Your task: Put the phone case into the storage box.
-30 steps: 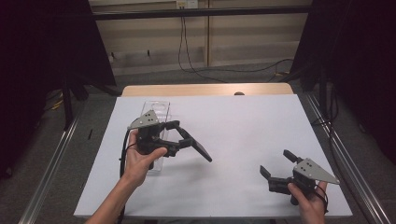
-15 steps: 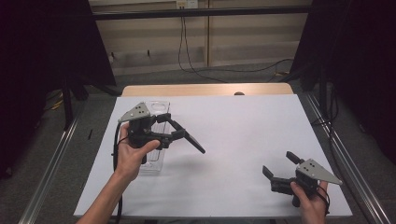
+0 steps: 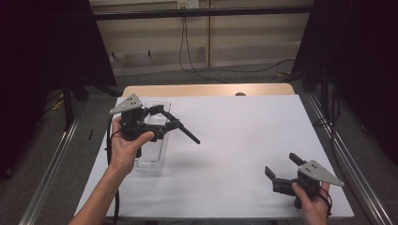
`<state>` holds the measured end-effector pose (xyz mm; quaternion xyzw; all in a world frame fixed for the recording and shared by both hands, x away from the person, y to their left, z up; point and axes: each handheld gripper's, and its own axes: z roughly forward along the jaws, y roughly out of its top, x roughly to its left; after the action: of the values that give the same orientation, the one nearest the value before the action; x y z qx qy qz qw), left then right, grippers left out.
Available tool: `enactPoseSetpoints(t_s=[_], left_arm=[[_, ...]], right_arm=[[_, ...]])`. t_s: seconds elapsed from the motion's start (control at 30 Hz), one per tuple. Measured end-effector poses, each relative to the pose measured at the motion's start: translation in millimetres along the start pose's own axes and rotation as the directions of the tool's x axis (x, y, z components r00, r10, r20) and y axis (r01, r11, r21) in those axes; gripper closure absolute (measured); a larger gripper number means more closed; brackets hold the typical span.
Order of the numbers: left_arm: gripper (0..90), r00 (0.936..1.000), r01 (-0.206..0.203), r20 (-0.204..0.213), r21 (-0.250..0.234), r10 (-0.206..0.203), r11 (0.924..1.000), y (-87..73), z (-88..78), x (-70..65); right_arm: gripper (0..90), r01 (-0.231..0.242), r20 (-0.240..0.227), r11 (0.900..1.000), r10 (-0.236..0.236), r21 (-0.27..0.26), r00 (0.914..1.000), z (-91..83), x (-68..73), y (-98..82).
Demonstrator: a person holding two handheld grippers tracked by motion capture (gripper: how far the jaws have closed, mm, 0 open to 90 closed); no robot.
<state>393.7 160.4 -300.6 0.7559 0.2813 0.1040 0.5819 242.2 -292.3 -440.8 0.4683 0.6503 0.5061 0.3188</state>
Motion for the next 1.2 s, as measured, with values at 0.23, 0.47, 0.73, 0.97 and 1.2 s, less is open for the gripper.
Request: enactPoseSetpoints(t_s=[0.23,0.47,0.73,0.97,1.2], left_arm=[[14.2,0.9993,-0.004,-0.037,-0.005,0.004,1.0000,7.8,-7.3,4.9],[14.2,0.9967,0.006,-0.081,-0.011,-0.007,0.9999,13.4,-12.8,14.9],[14.2,0.9916,0.027,-0.127,-0.013,-0.028,0.9995,17.6,-20.1,28.7],[14.2,0.9838,0.046,-0.172,-0.022,-0.050,0.9987,19.9,-26.6,39.2],[14.1,0.9762,0.060,-0.207,-0.021,-0.063,0.9980,22.5,-29.4,47.7]], right_arm=[[0.0,0.000,0.002,1.000,0.000,-0.011,1.0000,-0.8,0.6,0.2],[0.0,0.002,0.000,1.000,-0.002,-0.015,1.0000,-1.2,0.8,0.3],[0.0,0.005,-0.003,1.000,-0.006,-0.015,1.0000,-1.3,1.0,0.2],[0.0,0.003,-0.005,1.000,-0.003,-0.016,1.0000,-1.1,1.1,-0.1],[0.0,0.005,-0.010,1.000,-0.006,-0.018,0.9999,-0.8,1.6,-0.5]])
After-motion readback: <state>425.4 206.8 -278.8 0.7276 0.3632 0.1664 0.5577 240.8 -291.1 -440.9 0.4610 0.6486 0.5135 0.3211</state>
